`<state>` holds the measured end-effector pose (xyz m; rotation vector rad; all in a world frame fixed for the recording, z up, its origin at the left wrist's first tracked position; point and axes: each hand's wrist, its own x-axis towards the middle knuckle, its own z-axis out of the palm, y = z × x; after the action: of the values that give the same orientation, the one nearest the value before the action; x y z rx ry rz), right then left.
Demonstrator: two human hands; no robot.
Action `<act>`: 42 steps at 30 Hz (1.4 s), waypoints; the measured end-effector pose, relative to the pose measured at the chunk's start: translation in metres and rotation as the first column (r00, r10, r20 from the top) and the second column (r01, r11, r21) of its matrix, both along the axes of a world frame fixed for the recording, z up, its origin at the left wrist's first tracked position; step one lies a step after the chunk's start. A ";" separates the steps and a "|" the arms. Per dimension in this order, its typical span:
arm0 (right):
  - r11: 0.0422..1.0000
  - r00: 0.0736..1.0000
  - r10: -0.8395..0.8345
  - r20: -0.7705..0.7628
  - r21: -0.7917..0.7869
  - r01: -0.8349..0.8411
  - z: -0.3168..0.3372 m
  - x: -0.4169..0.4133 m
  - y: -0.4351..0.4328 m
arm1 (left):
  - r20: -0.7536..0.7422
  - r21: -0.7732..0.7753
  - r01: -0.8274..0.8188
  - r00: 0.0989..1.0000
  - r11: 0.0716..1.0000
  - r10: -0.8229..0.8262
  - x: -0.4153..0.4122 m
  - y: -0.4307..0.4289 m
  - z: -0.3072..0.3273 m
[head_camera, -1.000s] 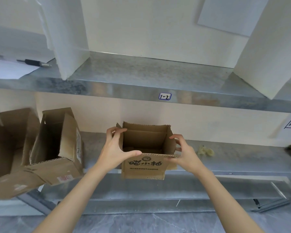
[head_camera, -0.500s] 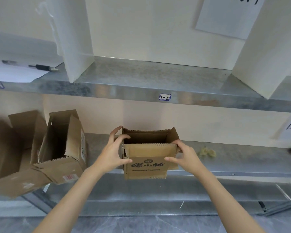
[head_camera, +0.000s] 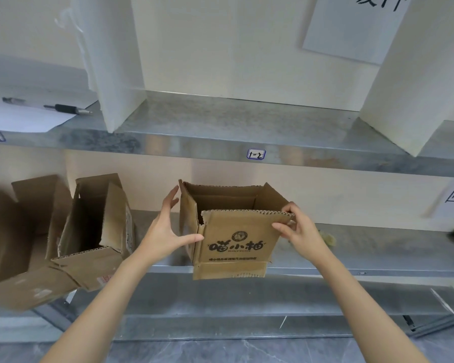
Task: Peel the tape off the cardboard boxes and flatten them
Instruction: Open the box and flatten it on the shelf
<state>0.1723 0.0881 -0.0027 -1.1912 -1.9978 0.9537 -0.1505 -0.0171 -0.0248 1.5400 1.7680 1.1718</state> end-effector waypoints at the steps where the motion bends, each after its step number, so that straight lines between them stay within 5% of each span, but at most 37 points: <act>1: 0.999 0.999 0.000 -0.051 -0.032 -0.002 0.002 -0.001 -0.001 | 0.033 -0.012 0.004 0.999 1.000 -0.004 0.000 0.000 0.001; 9: 0.998 0.994 -0.036 -0.105 -0.064 0.029 -0.001 -0.009 -0.008 | 0.144 -0.060 -0.153 0.976 0.986 0.161 0.016 0.006 -0.012; 15: 0.986 0.983 -0.159 0.094 0.072 0.153 -0.013 -0.020 -0.012 | 0.160 -0.090 -0.254 0.951 0.963 0.266 0.034 0.010 -0.021; 22: 0.977 0.971 -0.209 0.112 0.064 0.203 -0.039 -0.030 0.000 | 0.074 -0.211 -0.204 0.972 0.956 0.224 0.034 0.002 -0.040; 29: 0.975 0.969 -0.220 0.113 0.028 0.218 -0.061 -0.032 0.015 | -0.086 -0.147 -0.059 0.995 0.987 0.046 0.044 -0.025 -0.065; 35: 0.968 0.908 -0.251 0.337 0.112 0.226 -0.072 -0.037 0.013 | 0.034 -0.183 -0.007 0.999 0.983 0.013 0.053 -0.029 -0.073; 42: 0.975 0.864 -0.129 0.487 0.222 0.020 -0.070 -0.030 -0.004 | 0.094 -0.138 0.002 0.996 0.990 0.011 0.052 -0.033 -0.081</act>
<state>0.1428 0.0837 -0.0730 -1.4902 -2.3556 0.3941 -0.0987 -0.0501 -0.1060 1.3789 1.7525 1.0826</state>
